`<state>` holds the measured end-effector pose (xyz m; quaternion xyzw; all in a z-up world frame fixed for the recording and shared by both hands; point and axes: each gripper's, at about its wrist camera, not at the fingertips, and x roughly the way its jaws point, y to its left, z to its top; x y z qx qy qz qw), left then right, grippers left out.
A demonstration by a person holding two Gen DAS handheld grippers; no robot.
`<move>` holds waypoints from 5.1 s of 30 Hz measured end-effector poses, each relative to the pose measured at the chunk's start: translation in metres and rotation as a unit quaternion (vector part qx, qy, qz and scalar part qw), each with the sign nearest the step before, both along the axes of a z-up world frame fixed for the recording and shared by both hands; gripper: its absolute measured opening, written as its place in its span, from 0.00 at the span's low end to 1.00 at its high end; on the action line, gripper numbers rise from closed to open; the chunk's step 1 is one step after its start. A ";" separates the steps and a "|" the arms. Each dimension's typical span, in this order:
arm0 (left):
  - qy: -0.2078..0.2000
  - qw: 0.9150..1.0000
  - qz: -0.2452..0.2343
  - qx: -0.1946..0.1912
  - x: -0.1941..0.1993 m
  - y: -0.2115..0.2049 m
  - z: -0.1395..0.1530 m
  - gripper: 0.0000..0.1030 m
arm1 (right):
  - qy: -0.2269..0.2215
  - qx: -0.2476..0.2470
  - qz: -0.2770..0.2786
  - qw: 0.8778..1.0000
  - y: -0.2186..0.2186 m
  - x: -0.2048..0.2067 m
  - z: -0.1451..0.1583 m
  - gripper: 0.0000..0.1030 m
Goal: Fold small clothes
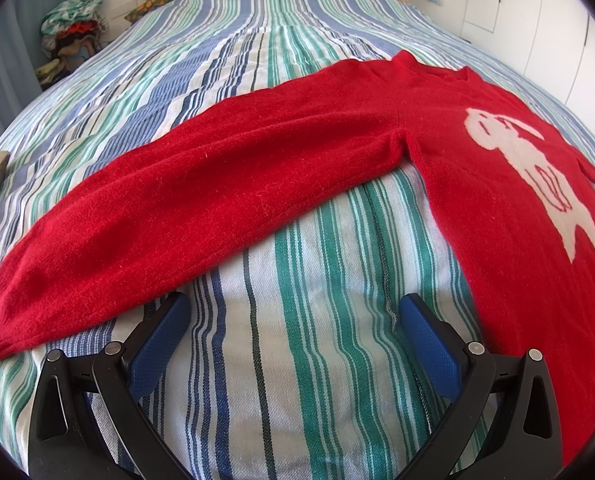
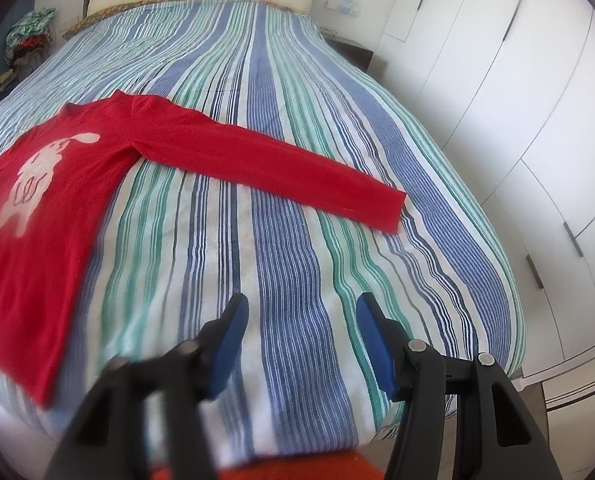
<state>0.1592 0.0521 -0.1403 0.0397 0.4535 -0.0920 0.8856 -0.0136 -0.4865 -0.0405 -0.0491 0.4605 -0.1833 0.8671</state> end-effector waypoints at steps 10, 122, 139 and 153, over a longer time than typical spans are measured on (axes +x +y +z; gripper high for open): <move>0.000 1.000 0.000 0.000 0.000 0.000 0.000 1.00 | -0.010 0.015 0.016 1.000 0.010 0.015 0.009 0.55; 0.001 0.991 0.114 -0.068 -0.042 0.051 0.012 0.99 | 0.011 0.439 0.197 0.877 0.191 0.303 -0.001 0.70; -0.010 0.995 0.103 -0.010 -0.043 0.037 0.003 0.99 | 0.059 0.169 0.240 0.954 0.106 0.245 -0.046 0.64; -0.011 0.995 0.102 -0.002 -0.043 0.035 0.002 0.99 | 0.030 0.041 0.154 0.987 0.082 0.234 -0.084 0.60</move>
